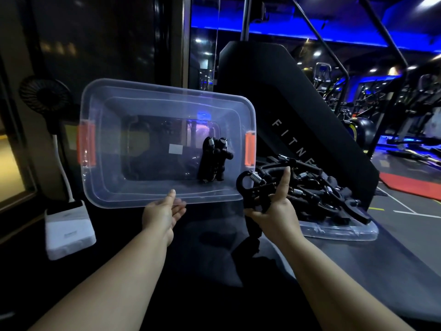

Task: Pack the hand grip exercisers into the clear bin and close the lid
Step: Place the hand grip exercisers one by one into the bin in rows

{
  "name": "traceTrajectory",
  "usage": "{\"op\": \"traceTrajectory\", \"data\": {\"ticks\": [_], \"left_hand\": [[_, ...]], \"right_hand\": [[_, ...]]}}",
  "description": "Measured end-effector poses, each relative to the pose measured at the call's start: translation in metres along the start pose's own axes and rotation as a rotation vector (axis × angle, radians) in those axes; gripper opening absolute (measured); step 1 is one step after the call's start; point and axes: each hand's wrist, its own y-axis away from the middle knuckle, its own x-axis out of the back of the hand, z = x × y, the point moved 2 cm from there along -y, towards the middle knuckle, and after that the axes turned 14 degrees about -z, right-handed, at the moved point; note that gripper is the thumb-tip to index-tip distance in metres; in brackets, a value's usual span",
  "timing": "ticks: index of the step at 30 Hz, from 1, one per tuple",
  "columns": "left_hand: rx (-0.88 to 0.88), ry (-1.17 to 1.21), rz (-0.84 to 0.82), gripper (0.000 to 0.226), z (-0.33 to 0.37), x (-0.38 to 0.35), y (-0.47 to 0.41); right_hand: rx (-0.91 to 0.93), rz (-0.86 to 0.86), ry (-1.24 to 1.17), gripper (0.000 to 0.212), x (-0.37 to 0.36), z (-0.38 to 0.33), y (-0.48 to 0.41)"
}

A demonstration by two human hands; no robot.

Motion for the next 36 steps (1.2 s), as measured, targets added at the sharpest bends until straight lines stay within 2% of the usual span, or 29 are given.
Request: {"op": "traceTrajectory", "data": {"ticks": [2, 5, 7, 13, 19, 24, 29, 32, 36], "left_hand": [[-0.002, 0.002, -0.001, 0.018, 0.0, 0.0, 0.0], [0.001, 0.002, -0.005, 0.019, 0.0, 0.0, -0.001], [0.003, 0.0, -0.004, 0.021, 0.0, 0.001, -0.001], [0.003, 0.01, -0.008, 0.027, -0.001, 0.001, -0.002], [-0.001, 0.004, -0.01, 0.024, -0.002, 0.001, -0.002], [0.005, 0.008, -0.01, 0.022, -0.001, 0.001, -0.003], [0.004, 0.032, -0.024, 0.019, 0.0, 0.002, -0.001], [0.013, 0.073, -0.026, 0.024, 0.001, 0.003, -0.001], [0.018, 0.099, -0.032, 0.029, 0.001, 0.003, -0.002]], "right_hand": [[-0.001, 0.03, -0.051, 0.127, -0.001, -0.001, -0.001], [0.015, 0.098, -0.082, 0.08, 0.0, -0.007, -0.002], [-0.006, 0.096, -0.049, 0.066, 0.001, -0.012, -0.004], [-0.024, 0.102, -0.047, 0.051, 0.0, -0.023, -0.005], [-0.017, 0.131, 0.027, 0.05, 0.009, -0.032, -0.011], [-0.088, 0.0, 0.002, 0.044, 0.016, -0.038, -0.012], [-0.114, -0.193, -0.302, 0.028, 0.021, -0.044, -0.01], [-0.115, -0.224, -0.321, 0.019, 0.026, -0.048, -0.009], [-0.113, -0.248, -0.296, 0.02, 0.03, -0.05, -0.009]]}}
